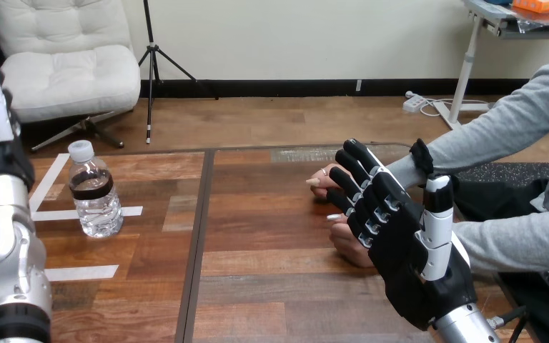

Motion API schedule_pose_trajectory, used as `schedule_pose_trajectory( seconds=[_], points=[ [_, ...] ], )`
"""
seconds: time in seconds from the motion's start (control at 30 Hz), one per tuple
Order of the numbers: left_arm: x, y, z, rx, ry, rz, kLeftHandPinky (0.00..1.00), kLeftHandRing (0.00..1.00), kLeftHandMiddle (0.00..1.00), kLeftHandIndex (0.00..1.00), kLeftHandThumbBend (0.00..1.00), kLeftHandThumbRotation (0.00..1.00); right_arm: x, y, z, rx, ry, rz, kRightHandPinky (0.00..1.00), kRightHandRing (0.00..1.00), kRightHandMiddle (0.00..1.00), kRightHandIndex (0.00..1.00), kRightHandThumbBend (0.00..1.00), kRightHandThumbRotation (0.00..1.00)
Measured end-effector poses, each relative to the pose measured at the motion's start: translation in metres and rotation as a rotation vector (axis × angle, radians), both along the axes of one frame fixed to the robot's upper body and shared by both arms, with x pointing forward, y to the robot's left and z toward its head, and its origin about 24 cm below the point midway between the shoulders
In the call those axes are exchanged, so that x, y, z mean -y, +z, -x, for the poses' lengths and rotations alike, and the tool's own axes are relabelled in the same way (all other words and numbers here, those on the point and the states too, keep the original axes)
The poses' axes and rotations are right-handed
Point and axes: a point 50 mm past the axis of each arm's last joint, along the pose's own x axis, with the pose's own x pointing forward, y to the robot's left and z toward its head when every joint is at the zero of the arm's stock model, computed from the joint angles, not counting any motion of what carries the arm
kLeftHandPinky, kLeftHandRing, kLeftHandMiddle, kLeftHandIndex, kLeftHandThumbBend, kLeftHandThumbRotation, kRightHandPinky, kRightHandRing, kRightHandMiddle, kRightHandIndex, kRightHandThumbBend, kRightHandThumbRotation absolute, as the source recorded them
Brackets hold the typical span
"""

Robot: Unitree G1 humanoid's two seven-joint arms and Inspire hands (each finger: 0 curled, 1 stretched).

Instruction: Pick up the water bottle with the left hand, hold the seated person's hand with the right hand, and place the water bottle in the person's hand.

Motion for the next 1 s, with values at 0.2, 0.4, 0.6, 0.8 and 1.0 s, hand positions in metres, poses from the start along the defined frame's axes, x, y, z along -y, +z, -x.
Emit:
schedule_pose_trajectory(
  seconds=[0.2,0.4,0.6,0.8,1.0],
  points=[
    [-0.006,-0.006,0.000,-0.048,0.022,-0.013,1.00,1.00,1.00,1.00,0.67,1.00,0.000,0.000,0.000,0.000,0.000,0.000,1.00,1.00,0.99,0.96,0.92,1.00],
    [-0.011,-0.011,-0.001,-0.092,0.036,-0.022,1.00,1.00,1.00,1.00,0.64,1.00,0.000,0.000,0.000,0.000,0.000,-0.001,1.00,1.00,0.99,0.96,0.92,1.00],
    [-0.014,-0.014,0.000,-0.125,0.042,-0.032,1.00,1.00,1.00,1.00,0.61,1.00,0.000,0.000,0.000,0.000,0.000,-0.001,1.00,1.00,0.99,0.96,0.92,1.00],
    [-0.015,-0.018,-0.001,-0.149,0.047,-0.025,1.00,1.00,1.00,1.00,0.59,1.00,0.000,0.000,0.000,0.000,0.002,-0.002,1.00,1.00,0.99,0.96,0.92,1.00],
    [-0.014,-0.021,-0.001,-0.169,0.047,-0.016,1.00,1.00,1.00,1.00,0.59,1.00,0.000,0.000,0.000,0.000,0.003,-0.002,1.00,1.00,0.99,0.96,0.92,1.00]
  ],
)
